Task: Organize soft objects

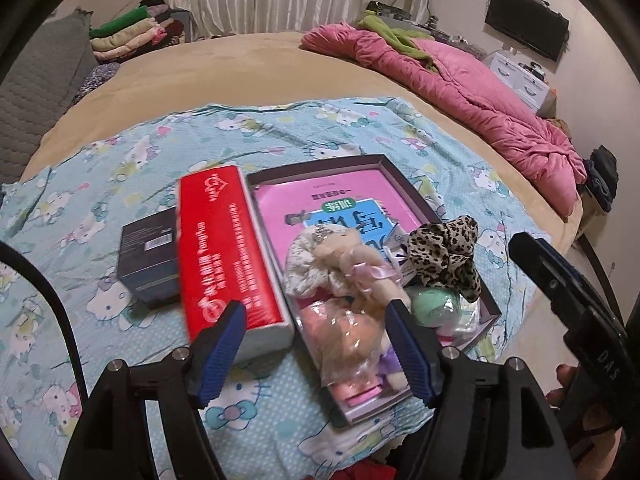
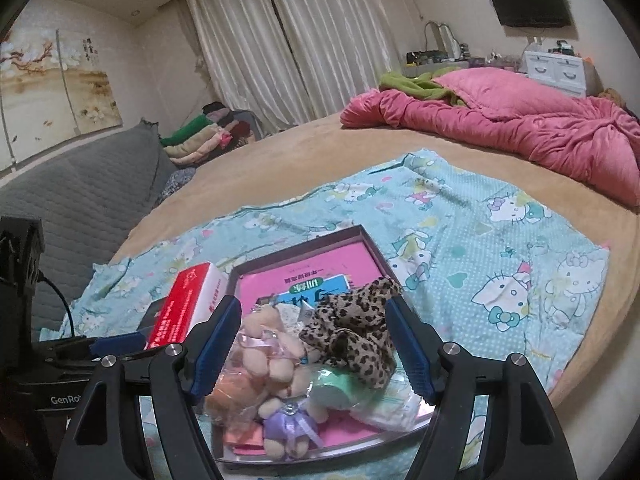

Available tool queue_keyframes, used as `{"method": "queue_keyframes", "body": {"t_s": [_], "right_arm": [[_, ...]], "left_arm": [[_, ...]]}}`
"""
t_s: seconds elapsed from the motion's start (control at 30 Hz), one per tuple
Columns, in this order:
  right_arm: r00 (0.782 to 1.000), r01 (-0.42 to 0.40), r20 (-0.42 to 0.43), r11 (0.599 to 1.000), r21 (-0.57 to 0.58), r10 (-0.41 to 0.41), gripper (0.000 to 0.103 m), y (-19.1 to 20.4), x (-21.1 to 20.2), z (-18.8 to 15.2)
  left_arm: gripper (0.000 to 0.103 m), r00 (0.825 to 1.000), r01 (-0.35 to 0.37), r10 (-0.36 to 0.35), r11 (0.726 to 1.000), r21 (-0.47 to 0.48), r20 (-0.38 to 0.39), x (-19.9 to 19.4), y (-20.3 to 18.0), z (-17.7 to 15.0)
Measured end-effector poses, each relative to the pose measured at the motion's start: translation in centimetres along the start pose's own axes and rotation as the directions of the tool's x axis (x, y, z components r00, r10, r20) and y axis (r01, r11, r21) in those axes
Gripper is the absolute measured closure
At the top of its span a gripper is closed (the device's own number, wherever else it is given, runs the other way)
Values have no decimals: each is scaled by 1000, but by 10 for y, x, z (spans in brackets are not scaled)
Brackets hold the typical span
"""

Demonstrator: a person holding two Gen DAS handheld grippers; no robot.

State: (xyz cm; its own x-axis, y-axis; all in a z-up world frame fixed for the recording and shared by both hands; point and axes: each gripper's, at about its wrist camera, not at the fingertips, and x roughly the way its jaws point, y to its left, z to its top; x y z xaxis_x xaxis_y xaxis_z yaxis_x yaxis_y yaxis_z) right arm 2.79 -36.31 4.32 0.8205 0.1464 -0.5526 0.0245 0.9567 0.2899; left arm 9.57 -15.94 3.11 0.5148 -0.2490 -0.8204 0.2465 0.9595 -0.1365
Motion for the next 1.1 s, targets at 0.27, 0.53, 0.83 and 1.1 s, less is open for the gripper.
{"method": "queue_keyframes", "body": {"t_s": [0.27,0.53,0.83,1.1], "right_arm": [[1000,7,-18,999,-47,-8,20,23,-12,-1],[998,41,-44,996,-74,-44,20,40,-20,-8],[994,82,-60,991,-101,-89,20,64,-34,-22],[989,120,-70,986,-112,-128,20,74,-47,-31]], "left_arm": [[30,1000,-14,14,1000,-20,18,-22,14,-12],[28,999,-46,46,999,-11,22,-38,19,-31],[28,997,-64,65,997,-32,30,-52,30,-42],[28,996,-85,86,996,-40,34,-63,37,-51]]}}
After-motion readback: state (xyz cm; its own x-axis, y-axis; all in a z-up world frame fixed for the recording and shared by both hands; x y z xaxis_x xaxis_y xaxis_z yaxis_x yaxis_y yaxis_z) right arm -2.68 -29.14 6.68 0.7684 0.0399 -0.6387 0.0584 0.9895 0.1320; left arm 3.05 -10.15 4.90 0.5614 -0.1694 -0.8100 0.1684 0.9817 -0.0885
